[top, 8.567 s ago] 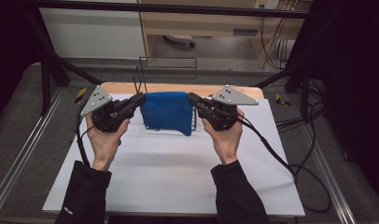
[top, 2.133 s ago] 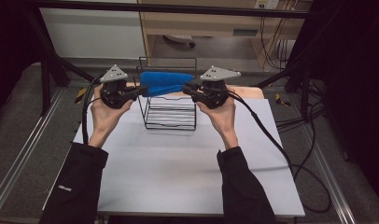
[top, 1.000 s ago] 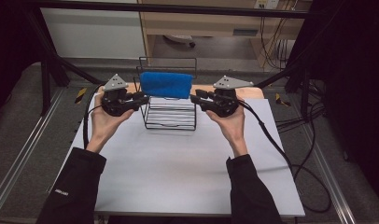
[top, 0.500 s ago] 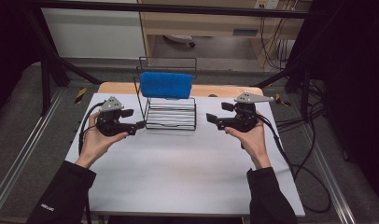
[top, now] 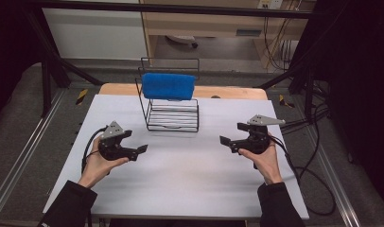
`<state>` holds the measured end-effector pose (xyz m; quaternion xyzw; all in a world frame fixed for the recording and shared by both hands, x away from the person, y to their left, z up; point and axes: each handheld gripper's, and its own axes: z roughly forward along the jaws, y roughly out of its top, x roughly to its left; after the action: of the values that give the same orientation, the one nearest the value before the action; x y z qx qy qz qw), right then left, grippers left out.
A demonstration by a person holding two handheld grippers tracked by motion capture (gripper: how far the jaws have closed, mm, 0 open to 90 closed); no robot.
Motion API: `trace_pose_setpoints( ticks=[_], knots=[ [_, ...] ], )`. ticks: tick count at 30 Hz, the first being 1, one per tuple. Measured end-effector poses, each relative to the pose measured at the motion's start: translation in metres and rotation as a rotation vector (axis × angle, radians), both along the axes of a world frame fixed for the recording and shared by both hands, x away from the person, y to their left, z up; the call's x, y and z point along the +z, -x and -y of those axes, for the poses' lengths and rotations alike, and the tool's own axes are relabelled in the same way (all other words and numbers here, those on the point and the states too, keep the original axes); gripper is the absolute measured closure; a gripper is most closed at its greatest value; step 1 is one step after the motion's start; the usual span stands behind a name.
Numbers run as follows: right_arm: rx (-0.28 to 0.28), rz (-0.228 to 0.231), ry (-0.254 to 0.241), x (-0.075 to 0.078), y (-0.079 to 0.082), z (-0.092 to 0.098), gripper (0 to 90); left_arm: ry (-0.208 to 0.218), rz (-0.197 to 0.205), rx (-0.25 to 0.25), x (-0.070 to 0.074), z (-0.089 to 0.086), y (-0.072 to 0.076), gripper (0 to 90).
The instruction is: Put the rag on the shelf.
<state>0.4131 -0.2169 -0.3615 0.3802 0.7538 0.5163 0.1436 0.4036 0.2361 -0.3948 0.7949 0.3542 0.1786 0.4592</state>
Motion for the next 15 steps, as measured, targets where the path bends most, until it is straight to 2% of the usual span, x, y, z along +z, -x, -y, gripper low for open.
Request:
trace_pose_setpoints(
  ticks=[4, 15],
  knots=[
    [-0.007, -0.009, 0.002, -0.013, 0.007, 0.006, 1.3, -0.004, -0.001, 0.007, -0.009, -0.006, 0.006, 8.3],
    [-0.026, -0.069, 0.018, -0.053, 0.028, 0.034, 0.7, 0.008, -0.013, 0.026, -0.033, -0.030, 0.023, 8.5]
  ],
)
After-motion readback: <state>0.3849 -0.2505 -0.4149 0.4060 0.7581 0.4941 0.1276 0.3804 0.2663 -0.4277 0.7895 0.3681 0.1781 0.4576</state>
